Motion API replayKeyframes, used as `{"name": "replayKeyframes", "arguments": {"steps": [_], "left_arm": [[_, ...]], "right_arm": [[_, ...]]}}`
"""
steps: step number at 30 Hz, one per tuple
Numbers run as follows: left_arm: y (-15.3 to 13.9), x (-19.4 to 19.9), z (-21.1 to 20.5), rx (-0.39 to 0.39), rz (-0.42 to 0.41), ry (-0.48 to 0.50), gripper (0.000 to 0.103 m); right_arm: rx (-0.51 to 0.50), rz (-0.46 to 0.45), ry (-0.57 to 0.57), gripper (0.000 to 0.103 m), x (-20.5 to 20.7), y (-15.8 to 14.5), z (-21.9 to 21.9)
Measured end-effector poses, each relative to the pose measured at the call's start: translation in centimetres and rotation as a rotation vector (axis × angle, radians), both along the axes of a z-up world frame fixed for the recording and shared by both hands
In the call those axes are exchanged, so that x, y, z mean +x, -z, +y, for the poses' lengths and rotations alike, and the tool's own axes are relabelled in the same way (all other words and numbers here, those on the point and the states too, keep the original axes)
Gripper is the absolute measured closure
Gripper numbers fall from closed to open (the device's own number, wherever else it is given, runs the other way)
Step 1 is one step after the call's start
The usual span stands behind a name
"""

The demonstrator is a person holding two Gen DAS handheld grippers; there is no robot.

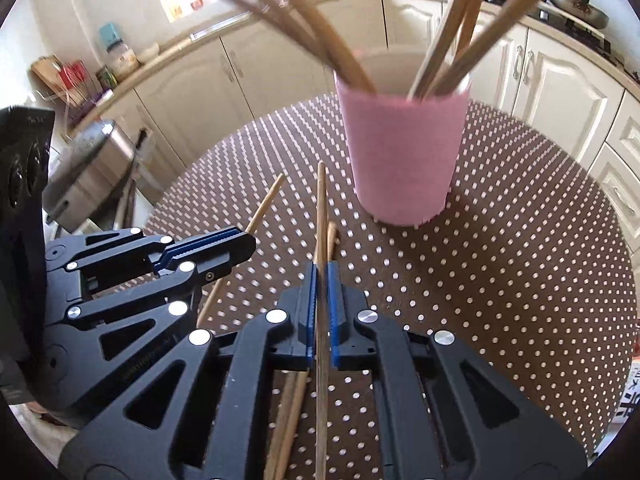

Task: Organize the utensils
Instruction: 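Close the left gripper on a chopstick while the right gripper grasps another, then lift the chopstick in the left gripper over the pink cup while the right gripper carries its chopstick there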

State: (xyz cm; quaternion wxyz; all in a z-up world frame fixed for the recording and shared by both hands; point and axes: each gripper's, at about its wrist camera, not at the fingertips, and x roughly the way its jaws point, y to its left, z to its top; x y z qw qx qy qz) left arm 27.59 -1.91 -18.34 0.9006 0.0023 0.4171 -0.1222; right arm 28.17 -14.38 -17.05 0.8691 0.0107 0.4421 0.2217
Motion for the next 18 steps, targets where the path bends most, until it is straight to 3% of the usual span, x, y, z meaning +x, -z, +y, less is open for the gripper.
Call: {"name": "replayKeyframes", "arguments": {"steps": [10,18], "left_arm": [[-7.2,-4.2,0.0,-0.048,-0.183,0.013,0.097],[-10.0,-6.7,-0.6,-0.069,-0.267,0.021,0.097]], "right_arm": [[0.087,-0.169,-0.002,0.097,-3.9,-5.7,-1.9],[0.097,-0.295,0.022,0.097,-6.7,-8.9,-2.8]]}}
